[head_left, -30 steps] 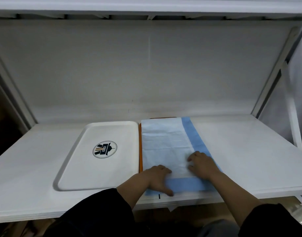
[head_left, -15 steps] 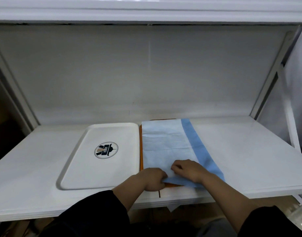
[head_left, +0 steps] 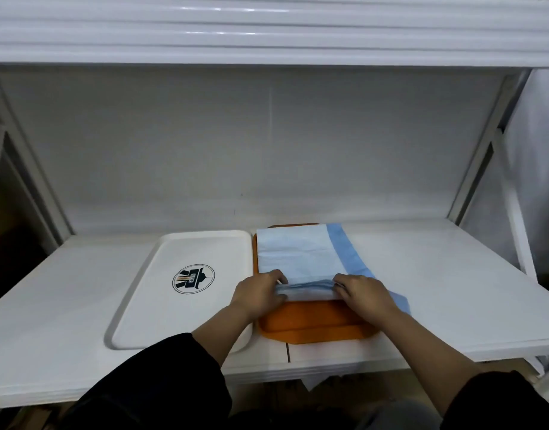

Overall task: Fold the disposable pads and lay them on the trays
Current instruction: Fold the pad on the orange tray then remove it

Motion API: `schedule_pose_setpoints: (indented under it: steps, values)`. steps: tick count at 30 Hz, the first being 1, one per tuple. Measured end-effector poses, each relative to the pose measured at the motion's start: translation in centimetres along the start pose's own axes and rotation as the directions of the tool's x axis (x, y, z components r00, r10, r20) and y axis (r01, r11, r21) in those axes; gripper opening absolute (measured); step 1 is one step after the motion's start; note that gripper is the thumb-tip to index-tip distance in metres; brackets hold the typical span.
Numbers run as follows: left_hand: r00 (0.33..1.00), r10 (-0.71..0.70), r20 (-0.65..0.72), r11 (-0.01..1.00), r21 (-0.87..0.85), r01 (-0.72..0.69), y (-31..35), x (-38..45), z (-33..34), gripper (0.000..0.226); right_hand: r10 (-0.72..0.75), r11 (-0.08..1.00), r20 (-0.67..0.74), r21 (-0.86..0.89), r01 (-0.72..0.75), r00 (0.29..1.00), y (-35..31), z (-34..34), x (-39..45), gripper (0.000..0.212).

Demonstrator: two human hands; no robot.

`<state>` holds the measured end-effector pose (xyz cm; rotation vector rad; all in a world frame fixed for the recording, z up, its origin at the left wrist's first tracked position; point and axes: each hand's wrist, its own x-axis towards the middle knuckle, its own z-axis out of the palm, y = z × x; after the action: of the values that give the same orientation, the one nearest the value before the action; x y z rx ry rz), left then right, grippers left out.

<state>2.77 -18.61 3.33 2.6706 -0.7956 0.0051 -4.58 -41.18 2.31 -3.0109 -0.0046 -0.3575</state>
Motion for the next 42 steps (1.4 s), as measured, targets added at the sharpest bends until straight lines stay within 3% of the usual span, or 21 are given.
schedule_pose_setpoints:
  steps: [4, 7, 10, 14, 21, 24, 27, 29, 31, 35, 38, 40, 42]
  values:
    - [0.988, -0.135, -0.074, 0.954, -0.281, 0.109, -0.8, 0.2, -0.5, 0.012, -0.077, 0.997, -0.024, -0.012, 0.077, 0.997, 0.6, -1.4, 0.0, 0.02]
    - [0.978, -0.177, -0.107, 0.899, -0.421, 0.117, -1.0, 0.1, -1.0, 0.009, 0.046, 0.997, 0.014, -0.069, -0.045, 0.999, 2.0, -2.0, -0.4, 0.022]
    - [0.968, -0.211, -0.135, 0.855, -0.505, 0.116, -1.3, 0.0, -1.3, 0.01, 0.216, 0.975, -0.043, -0.045, -0.218, 0.975, 3.3, -2.7, -0.8, 0.017]
    - [0.931, -0.292, -0.22, 0.806, -0.58, 0.116, -1.5, 0.1, -1.8, 0.02, 0.367, 0.912, -0.139, 0.246, -0.327, 0.92, 3.8, -4.2, -1.1, 0.011]
    - [0.854, -0.375, -0.36, 0.798, -0.594, 0.1, -1.3, 0.7, -3.0, 0.024, 0.566, 0.737, -0.304, 0.603, -0.305, 0.767, 2.7, -6.1, -0.3, 0.021]
    - [0.866, -0.396, -0.307, 0.731, -0.676, 0.095, -1.3, 1.4, -3.3, 0.033, 0.647, 0.628, -0.271, 0.72, -0.295, 0.713, 2.7, -6.1, 0.7, 0.026]
    - [0.922, -0.362, -0.135, 0.562, -0.821, 0.1, -1.3, 2.4, -3.5, 0.047, 0.662, 0.535, -0.193, 0.799, -0.276, 0.724, 3.2, -5.3, 1.8, 0.018]
    - [0.935, -0.354, 0.012, 0.419, -0.892, 0.17, -1.4, 3.1, -3.4, 0.032, 0.672, 0.484, -0.13, 0.822, -0.299, 0.729, 3.7, -4.6, 2.6, 0.024]
    - [0.929, -0.359, 0.093, 0.352, -0.908, 0.227, -1.9, 4.0, -3.2, 0.021, 0.689, 0.446, -0.094, 0.837, -0.318, 0.718, 4.3, -3.9, 3.4, 0.029]
    - [0.936, -0.328, 0.13, 0.44, -0.855, 0.273, -3.4, 5.8, -1.6, 0.018, 0.706, 0.408, -0.071, 0.854, -0.323, 0.704, 5.2, -2.6, 5.4, 0.037]
    - [0.928, -0.371, 0.024, 0.508, -0.831, 0.225, -3.9, 7.4, -0.4, 0.009, 0.679, 0.356, -0.043, 0.893, -0.277, 0.733, 6.4, -1.7, 6.4, 0.029]
    - [0.92, -0.391, -0.004, 0.501, -0.84, 0.209, -4.1, 8.6, 0.4, 0.004, 0.643, 0.277, 0.032, 0.922, -0.271, 0.765, 7.0, -1.3, 6.6, 0.022]
    - [0.917, -0.399, -0.01, 0.509, -0.834, 0.213, -4.5, 9.6, 1.3, 0.002, 0.574, 0.198, 0.154, 0.927, -0.319, 0.804, 7.9, -1.0, 6.8, 0.03]
